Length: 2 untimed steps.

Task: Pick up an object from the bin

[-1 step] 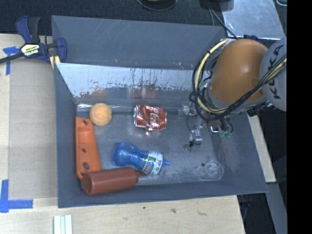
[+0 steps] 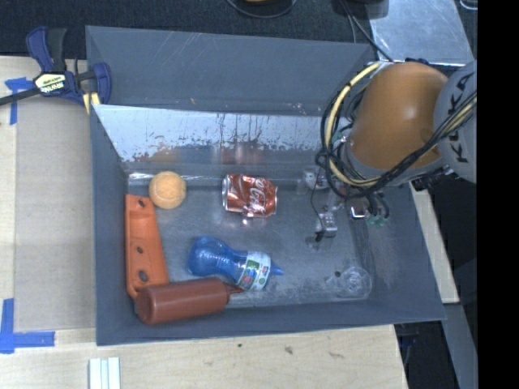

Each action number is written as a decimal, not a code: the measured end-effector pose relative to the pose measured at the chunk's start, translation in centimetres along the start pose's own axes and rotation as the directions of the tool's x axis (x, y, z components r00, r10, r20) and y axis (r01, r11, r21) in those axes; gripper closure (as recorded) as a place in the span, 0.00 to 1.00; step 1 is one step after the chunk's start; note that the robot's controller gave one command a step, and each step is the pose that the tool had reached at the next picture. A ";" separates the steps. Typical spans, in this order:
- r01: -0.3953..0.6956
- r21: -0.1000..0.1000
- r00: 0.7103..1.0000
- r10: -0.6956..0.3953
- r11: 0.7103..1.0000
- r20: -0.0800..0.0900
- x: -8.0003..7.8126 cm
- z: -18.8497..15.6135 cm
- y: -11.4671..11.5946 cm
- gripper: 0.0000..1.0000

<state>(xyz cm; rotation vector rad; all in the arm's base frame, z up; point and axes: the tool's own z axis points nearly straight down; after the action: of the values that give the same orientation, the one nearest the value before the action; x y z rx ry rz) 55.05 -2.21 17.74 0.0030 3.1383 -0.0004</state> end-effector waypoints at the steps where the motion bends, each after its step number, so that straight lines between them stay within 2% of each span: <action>1: 0.020 -0.001 1.000 -0.020 1.000 -0.001 -5.0 3.4 4.4 0.00; 2: 0.015 0.000 1.000 -0.015 1.000 -0.002 -7.1 11.1 4.5 0.00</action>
Offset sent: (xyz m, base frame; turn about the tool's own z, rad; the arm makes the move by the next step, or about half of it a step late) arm 0.0715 0.0447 -0.1074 -0.0139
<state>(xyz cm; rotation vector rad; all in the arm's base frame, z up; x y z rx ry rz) 62.20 2.24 6.61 -0.0211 3.1399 0.0000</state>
